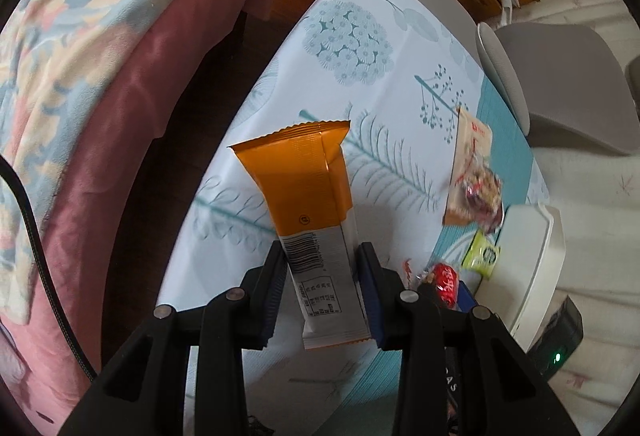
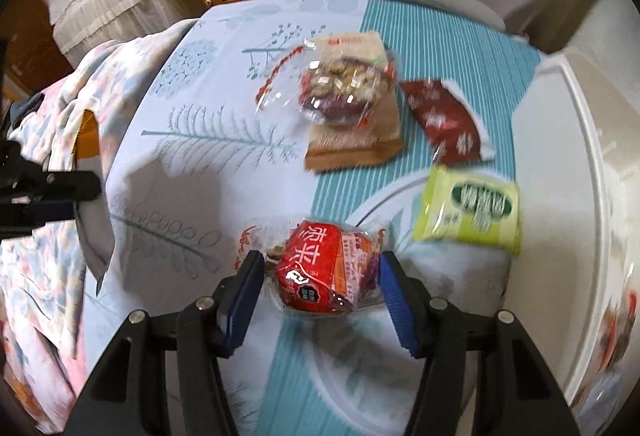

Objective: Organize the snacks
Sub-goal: 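Lift the orange-capped bar with left tool while right tool lifts the red pastry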

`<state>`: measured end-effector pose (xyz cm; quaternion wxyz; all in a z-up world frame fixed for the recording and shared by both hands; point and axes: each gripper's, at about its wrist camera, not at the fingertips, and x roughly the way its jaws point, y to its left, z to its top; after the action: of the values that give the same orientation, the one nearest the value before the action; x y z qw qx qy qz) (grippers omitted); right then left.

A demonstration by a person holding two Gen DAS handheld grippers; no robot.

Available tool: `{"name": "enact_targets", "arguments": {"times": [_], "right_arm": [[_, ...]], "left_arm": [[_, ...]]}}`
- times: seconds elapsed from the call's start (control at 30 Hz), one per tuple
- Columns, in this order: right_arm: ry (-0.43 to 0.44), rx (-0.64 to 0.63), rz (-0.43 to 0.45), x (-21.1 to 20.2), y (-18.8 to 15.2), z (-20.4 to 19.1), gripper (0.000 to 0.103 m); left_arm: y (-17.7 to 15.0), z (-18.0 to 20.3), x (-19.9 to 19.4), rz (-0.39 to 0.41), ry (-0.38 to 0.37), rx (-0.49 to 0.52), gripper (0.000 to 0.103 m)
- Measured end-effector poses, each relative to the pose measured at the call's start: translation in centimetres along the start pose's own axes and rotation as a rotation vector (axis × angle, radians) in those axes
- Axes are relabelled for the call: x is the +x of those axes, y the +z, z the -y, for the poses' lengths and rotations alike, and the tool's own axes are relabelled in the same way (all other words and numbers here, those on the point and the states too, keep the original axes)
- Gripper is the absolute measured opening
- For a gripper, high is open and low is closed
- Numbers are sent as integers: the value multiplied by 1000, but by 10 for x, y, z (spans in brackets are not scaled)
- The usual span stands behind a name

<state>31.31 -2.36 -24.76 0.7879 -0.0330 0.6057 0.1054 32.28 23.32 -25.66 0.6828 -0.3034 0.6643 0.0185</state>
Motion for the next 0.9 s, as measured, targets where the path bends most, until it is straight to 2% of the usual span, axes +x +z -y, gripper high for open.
{"name": "enact_targets", "arguments": {"times": [0.33,0.5,0.73,0.9], "right_arm": [[28,93,-51,-13,-38,-30,58],[30,127,-61,-24,-53,-39,58],[22,165,1,-66,-68,-43,58],[3,181,73,-109,-77,-38,58]], "left_arm": [[-37,-11,-35,-42,20,122,34],[-51,-8,-59,-31,19,185,34],[-71,6,-82,-6,15,298,34],[-88,26,-97,46,-31,380,34]]}}
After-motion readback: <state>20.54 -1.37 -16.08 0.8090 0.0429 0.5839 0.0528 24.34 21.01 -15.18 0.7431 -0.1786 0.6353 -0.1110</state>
